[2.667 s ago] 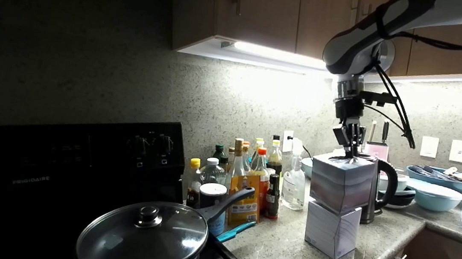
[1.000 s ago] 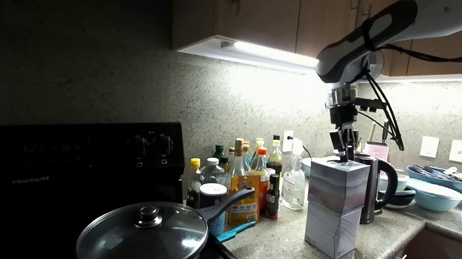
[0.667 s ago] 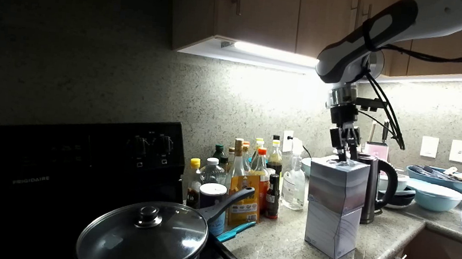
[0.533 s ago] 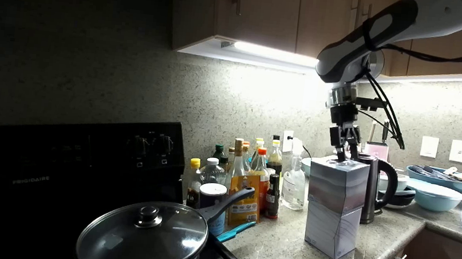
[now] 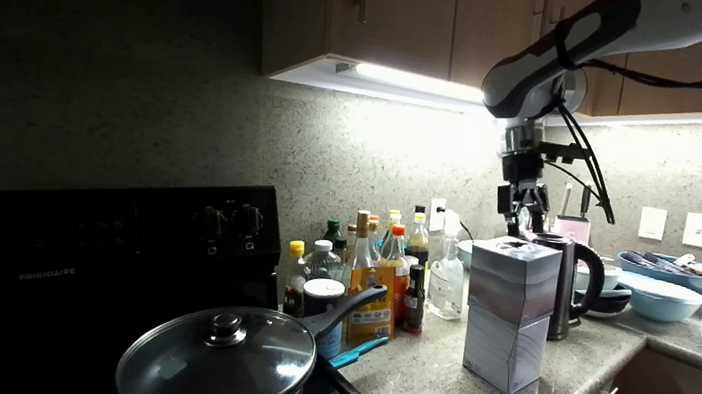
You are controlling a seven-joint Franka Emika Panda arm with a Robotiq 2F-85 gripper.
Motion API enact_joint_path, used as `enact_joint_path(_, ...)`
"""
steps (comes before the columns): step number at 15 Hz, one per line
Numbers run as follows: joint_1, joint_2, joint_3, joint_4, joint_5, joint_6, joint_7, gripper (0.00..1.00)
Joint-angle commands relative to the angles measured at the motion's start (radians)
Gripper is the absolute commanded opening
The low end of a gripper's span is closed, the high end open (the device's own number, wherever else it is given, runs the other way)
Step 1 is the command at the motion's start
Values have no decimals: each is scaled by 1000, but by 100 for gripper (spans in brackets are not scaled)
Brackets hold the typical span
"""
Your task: Put the left tissue box on the right tissue box
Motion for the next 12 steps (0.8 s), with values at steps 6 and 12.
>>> enact_joint_path(6, -8, -75, 8, 4, 109, 1, 86, 100)
enact_joint_path(12, -9, -57, 9, 4, 109, 1, 86, 100)
